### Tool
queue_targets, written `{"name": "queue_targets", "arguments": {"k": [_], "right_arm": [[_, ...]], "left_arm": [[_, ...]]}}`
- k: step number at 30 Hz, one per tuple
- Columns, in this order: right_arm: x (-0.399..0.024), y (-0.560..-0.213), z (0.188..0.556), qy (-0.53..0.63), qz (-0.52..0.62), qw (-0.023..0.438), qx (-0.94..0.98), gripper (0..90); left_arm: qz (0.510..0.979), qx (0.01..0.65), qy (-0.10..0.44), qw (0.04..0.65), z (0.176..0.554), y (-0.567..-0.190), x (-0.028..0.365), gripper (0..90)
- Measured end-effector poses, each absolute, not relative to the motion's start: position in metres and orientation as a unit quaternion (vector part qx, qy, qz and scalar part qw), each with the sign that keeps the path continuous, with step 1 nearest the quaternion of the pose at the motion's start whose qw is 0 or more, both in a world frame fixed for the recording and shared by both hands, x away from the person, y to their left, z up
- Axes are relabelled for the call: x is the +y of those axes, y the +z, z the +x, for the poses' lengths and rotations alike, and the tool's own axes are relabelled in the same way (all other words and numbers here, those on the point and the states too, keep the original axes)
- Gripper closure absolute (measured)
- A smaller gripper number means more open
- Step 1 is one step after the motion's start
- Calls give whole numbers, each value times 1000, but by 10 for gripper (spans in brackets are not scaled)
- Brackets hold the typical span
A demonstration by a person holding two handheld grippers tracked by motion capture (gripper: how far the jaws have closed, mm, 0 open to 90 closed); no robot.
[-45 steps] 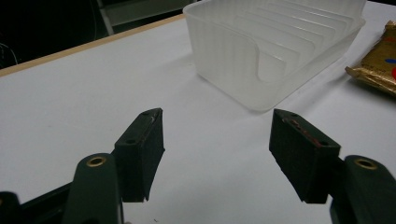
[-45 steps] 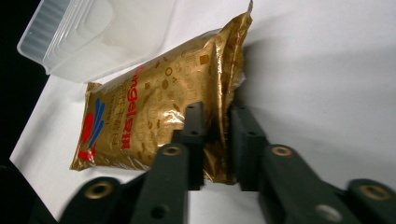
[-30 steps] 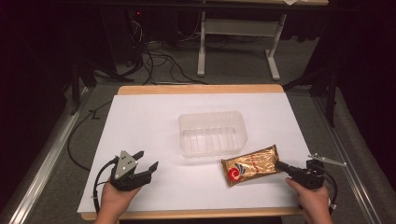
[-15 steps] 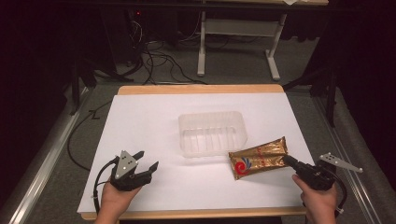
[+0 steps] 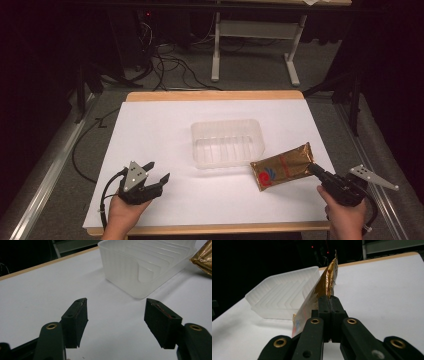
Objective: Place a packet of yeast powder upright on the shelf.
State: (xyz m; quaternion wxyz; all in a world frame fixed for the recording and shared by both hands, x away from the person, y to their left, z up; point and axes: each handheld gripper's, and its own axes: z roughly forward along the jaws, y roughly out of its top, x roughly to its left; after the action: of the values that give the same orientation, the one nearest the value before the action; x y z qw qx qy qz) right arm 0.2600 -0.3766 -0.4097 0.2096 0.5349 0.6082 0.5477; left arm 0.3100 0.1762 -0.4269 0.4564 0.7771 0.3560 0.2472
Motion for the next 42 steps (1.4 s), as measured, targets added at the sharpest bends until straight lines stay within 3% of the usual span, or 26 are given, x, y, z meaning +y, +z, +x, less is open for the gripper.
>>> {"name": "queue_targets", "arguments": {"k": [11,31,42], "right_arm": [[-392,-399,248,568,541,239,573,900],[-365,-368,259,560,500,334,570,900],[-341,-343,272,583,463,336,576,900]], "left_arm": [[777,356,247,456,310,-427,176,360],[776,358,246,457,310,-427,177,359],[774,362,245,458,310,-428,178,359]]}}
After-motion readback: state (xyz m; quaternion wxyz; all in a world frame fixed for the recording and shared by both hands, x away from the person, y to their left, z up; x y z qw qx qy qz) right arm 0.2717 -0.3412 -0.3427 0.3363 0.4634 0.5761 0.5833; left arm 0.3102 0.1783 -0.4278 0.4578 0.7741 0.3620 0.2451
